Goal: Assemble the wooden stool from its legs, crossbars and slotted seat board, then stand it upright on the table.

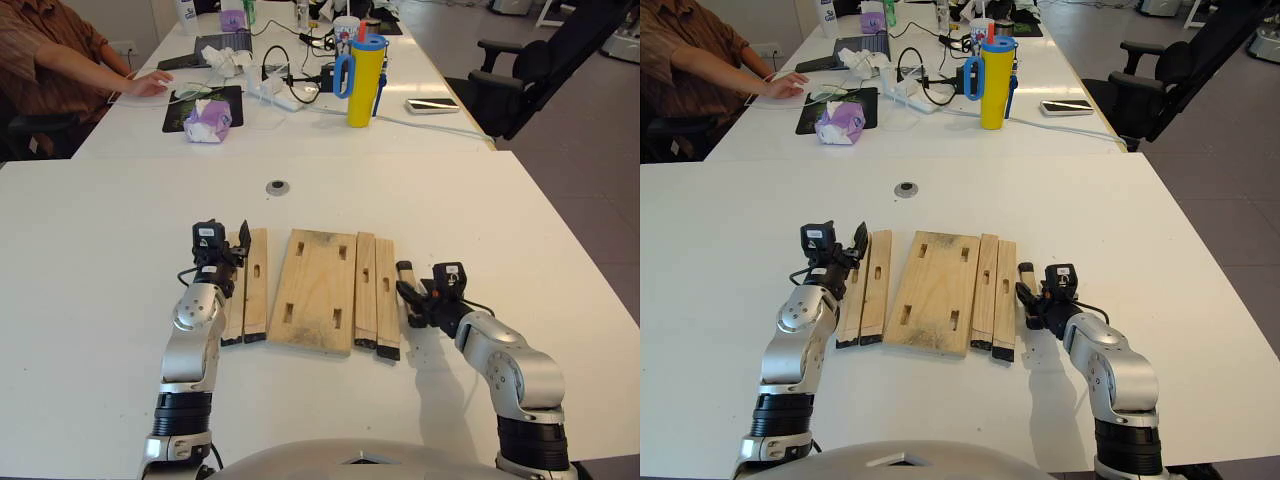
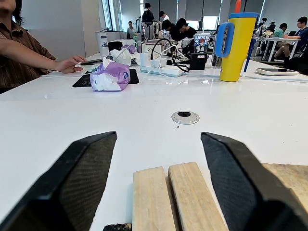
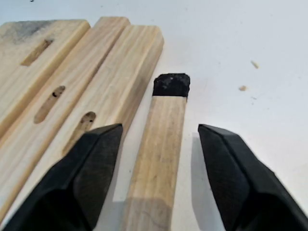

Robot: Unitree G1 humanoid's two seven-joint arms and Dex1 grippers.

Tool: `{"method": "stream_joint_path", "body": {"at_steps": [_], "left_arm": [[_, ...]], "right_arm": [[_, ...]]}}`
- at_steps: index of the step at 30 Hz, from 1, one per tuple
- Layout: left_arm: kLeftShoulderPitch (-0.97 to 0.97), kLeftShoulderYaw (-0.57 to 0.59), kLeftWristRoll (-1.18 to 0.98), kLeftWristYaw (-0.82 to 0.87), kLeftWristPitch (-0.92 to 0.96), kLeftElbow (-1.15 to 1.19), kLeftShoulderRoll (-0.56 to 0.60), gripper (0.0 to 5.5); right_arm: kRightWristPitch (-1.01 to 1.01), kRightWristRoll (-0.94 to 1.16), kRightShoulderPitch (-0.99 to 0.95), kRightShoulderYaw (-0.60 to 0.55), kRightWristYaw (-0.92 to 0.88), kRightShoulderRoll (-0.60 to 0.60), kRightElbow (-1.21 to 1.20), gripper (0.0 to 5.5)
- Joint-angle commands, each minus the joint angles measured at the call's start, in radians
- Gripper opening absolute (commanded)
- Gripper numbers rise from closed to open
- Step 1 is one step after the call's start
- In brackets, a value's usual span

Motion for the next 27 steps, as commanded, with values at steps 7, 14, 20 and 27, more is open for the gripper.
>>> {"method": "stream_joint_path", "body": {"at_steps": [7,14,20,27], "left_arm": [[-0.012,-0.002,0.002,0.007,-0.004,0.007,-0.009,3.28],[-0.055,0.008,-0.012,0.001,0.017,0.013,-0.005,3.28],[-0.144,0.006,-0.112,-0.082,0.104,0.015,-0.008,3.28],[-0.268,0.084,-0.488,-0.216,0.386,-0.038,-0.050,3.28]], "right_arm": [[0.057,-0.053,0.003,0.074,0.000,-0.069,0.038,2.71],[0.081,-0.072,0.005,0.078,-0.022,-0.055,0.064,1.69],[-0.062,-0.097,-0.056,0.040,-0.043,-0.041,0.118,1.28],[-0.411,-0.044,-0.196,0.020,0.049,0.006,0.098,1.28]]}}
